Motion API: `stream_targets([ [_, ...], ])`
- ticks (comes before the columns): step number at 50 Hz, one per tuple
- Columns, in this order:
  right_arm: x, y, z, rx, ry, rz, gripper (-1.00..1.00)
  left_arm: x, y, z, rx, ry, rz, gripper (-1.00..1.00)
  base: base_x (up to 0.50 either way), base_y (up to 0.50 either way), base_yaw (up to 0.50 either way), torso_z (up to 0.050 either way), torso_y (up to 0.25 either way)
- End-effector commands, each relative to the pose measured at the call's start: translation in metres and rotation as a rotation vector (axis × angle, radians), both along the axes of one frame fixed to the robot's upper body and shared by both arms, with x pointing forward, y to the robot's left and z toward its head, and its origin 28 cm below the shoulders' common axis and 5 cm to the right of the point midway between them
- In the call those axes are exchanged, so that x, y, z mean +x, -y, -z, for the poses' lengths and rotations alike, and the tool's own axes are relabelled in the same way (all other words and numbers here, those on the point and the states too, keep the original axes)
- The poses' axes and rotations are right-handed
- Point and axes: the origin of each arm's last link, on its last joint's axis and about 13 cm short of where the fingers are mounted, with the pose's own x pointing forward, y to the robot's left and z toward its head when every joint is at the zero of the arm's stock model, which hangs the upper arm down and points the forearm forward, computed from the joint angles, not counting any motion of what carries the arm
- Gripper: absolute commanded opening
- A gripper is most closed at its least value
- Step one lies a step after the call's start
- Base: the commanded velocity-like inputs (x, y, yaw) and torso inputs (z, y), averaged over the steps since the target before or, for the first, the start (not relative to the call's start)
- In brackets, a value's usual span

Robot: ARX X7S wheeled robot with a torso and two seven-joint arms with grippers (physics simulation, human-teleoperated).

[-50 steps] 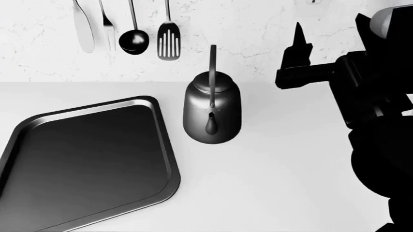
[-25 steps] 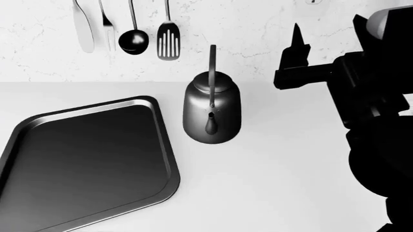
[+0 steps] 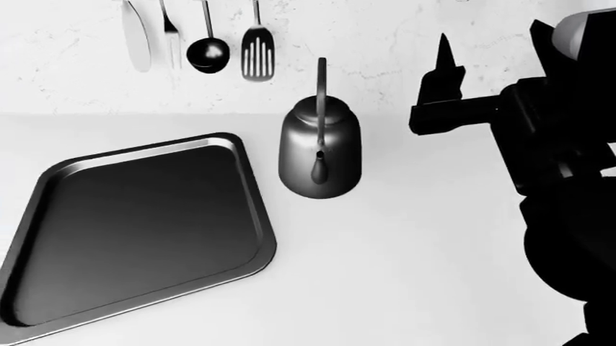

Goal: Pick the kettle from the counter and place it on the tray. Then pick the mug from the cabinet and place it on the tray. Then close the cabinet doors.

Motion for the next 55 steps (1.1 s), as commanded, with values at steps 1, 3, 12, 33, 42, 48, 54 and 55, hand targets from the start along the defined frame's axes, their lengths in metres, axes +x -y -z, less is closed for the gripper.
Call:
stream_targets([
  [1,-0.004,-0.001,-0.001,-0.006,0.005,0.004,1.0,-0.027,-0.004,-0.014,0.0,0.082,-0.008,-1.0,-0.5,0.12,0.0,0.0,0.0],
  [3,-0.004,-0.002,-0.001,-0.006,0.007,0.004,1.0,-0.03,-0.003,-0.014,0.01,0.085,-0.002,-1.0,-0.5,0.11,0.0,0.0,0.0],
  [12,-0.004,-0.001,0.001,-0.002,0.003,0.006,1.0,-0.04,-0.002,-0.017,0.011,0.11,0.046,-1.0,-0.5,0.12,0.0,0.0,0.0],
  [33,-0.005,0.001,0.006,0.022,0.012,0.005,1.0,-0.077,-0.02,0.079,0.029,0.125,0.199,-1.0,-0.14,0.03,0.0,0.0,0.0],
  [42,-0.004,0.0,0.007,0.019,0.007,0.011,1.0,-0.084,-0.018,0.147,0.101,0.036,0.395,-1.0,0.0,0.0,0.0,0.0,0.0],
  [48,-0.003,-0.002,0.008,0.013,0.007,0.009,1.0,-0.073,-0.014,0.184,0.112,-0.04,0.435,-1.0,0.0,0.0,0.0,0.0,0.0],
  [54,-0.002,-0.002,0.008,0.01,0.005,0.011,1.0,-0.044,-0.017,0.22,0.115,-0.141,0.391,-1.0,0.0,0.0,0.0,0.0,0.0],
  [55,-0.001,-0.002,0.008,0.01,0.005,0.012,1.0,-0.037,-0.019,0.225,0.113,-0.157,0.374,-1.0,0.0,0.0,0.0,0.0,0.0],
])
